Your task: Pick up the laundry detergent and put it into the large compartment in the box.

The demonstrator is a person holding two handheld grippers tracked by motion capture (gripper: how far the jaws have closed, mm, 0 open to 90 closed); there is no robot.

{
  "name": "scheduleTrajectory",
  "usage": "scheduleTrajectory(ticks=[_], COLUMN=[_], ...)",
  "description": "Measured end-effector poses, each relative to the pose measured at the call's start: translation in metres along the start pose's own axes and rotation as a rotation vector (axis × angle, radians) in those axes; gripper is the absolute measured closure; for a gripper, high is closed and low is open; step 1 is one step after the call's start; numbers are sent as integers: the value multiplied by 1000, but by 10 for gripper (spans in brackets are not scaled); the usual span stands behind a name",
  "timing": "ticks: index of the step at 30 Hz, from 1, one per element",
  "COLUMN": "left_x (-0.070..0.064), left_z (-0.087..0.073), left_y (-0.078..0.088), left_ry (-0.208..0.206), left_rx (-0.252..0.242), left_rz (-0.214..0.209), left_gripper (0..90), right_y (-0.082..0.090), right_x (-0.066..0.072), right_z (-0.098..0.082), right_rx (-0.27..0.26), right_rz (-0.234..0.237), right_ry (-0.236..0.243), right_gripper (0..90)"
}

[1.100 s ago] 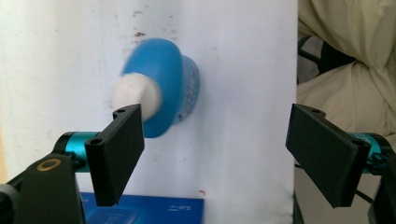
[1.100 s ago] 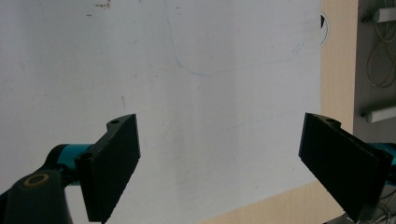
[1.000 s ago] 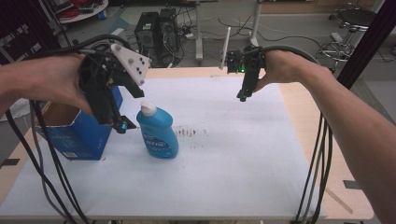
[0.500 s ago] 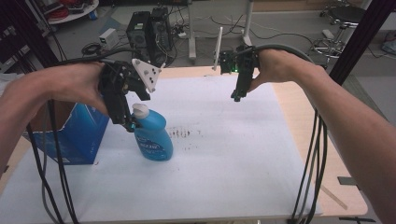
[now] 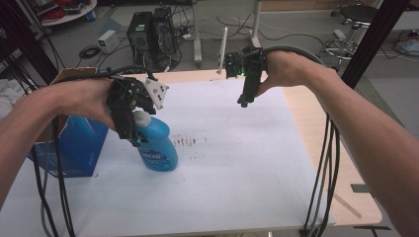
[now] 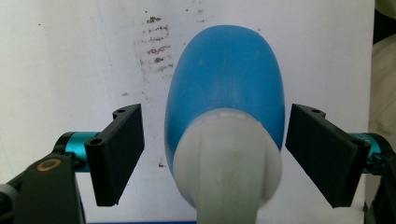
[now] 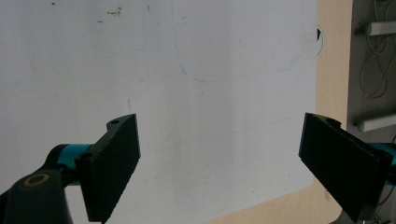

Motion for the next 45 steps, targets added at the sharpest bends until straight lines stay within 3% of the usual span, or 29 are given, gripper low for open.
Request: scheduleTrajectory(ticks=[5,16,38,45], left_x=[0,2,0,-1], left_z=[0,-1,-1,-1], left_y=[-10,-14,-14,-14], left_ry=[-3,-11,-22,-24], left_rx=[25,43,49,39], left_rz=[-1,-1,-6,-4], left_gripper=[196,235,374,379], right_y=[0,2,5,5], right_x=[0,1,0,0], right_z=[0,0,-4,-4], right_rx=[-2,-3,-8,-7], right_rz=[-1,-4,-10,-11], right_ry=[-6,-6,-18,-18], right_gripper=[117,117,117,117])
Point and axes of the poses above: each handheld gripper's, and its own axes: y roughly backward along the jaws, z roughly out of its top, x roughly to its left, the point moved 3 cm from there along -y, roughly forward along the jaws, and after that the axes turned 3 degrees about y, right-handed, at the moved point
